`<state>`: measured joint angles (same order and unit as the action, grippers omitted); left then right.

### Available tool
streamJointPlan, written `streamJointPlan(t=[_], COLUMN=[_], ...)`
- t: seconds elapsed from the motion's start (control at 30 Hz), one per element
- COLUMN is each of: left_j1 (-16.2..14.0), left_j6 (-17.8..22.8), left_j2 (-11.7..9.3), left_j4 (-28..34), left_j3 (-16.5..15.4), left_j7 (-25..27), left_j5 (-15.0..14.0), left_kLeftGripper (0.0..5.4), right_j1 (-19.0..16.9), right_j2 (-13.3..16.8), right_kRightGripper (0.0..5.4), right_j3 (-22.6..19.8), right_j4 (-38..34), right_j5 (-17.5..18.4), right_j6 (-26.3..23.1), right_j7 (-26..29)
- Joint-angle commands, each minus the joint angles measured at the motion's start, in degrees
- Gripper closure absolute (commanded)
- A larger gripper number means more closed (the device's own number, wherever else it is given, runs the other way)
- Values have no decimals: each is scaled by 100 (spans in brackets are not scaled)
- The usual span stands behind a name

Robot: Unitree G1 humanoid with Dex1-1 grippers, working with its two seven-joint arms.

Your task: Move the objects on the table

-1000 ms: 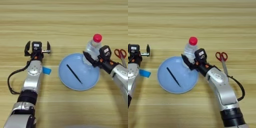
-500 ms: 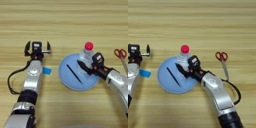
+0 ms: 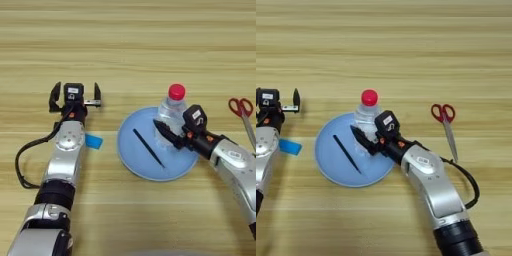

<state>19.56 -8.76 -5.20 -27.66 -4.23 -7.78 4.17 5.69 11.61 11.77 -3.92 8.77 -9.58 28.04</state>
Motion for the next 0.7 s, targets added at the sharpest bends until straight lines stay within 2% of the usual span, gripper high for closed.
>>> streamJointPlan(t=[0.03,0.33,0.37,0.7], left_j1=[57,40,38,42], left_j6=[15,28,30,32], left_j2=[25,29,28,22], left_j4=[15,56,60,58], left_j3=[6,8,7,4], left_j7=[-35,-34,-33,-29], left_j5=[10,10,9,7], left_kLeftGripper=[0,0,0,0], right_j1=[36,0,-4,-10], right_j2=[-7,-14,-14,-33], right_kRightGripper=[224,224,196,90], right_j3=[1,19,24,11], right_j4=[173,234,230,206], right_j5=[-73,-86,-92,-97], right_j6=[28,63,67,60], right_j7=[-2,14,12,-6])
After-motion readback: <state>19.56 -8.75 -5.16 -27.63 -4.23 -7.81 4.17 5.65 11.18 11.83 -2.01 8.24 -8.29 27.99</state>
